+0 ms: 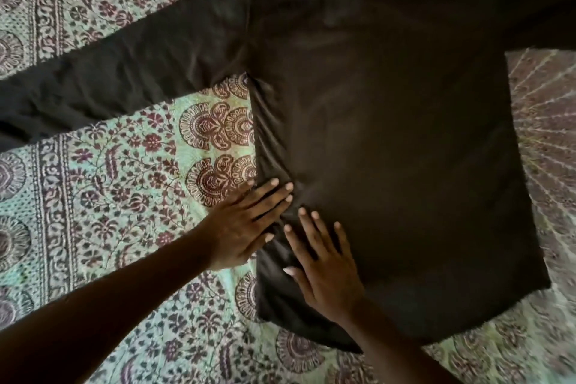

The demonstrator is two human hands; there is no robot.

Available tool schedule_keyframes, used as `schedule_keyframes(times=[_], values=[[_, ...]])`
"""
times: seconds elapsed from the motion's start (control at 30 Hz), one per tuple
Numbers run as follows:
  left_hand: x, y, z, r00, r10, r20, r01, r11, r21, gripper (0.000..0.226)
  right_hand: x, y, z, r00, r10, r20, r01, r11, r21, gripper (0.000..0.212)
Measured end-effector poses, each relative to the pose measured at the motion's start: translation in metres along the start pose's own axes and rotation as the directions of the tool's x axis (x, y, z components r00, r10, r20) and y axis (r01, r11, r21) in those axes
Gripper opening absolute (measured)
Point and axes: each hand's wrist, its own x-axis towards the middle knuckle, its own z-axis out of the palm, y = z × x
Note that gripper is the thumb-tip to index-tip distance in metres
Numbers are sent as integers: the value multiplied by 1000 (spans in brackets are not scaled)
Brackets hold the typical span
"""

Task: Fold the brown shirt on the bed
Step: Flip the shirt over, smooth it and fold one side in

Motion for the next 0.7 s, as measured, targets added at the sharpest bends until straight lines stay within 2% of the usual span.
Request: schedule_keyframes(times=[0.07,0.13,0.2,0.23,0.3,0.37,0.43,0.5,0.57,0.6,0.7], values=[[-19,14,5,1000,19,8,-19,1000,-23,68,-9,9,-5,989,146,-26,-145,989,26,68],[-33,28,9,999,38,-8,-38,998,-53,66,-13,17,-7,930,368,-25,-367,930,22,73],[-45,42,16,998,64,-27,-66,995,-77,64,-22,15,-4,902,433,1,-433,902,-11,77],[-50,49,20,997,73,-40,-76,994,-84,64,-29,11,1,925,381,19,-380,925,-29,77],[-57,59,30,995,77,-70,-84,991,-102,64,-49,1,11,981,186,59,-184,982,-45,73],[-62,66,40,993,66,-96,-78,990,-121,60,-70,-3,19,997,34,73,-32,999,-28,66],[-66,74,46,989,26,-143,-51,984,-170,51,-88,-1,25,999,29,43,-31,999,32,64],[-69,86,49,977,-97,-191,43,961,-272,42,-107,-1,28,998,68,5,-68,992,109,65],[-75,99,48,952,-239,-193,152,912,-381,43,-124,-4,32,998,52,-27,-48,989,139,66],[-77,103,48,951,-254,-178,170,907,-386,47,-129,-7,34,998,44,-40,-37,988,148,64],[-85,111,50,983,-82,-163,46,975,-216,52,-137,-17,40,992,51,-114,-32,986,165,45]])
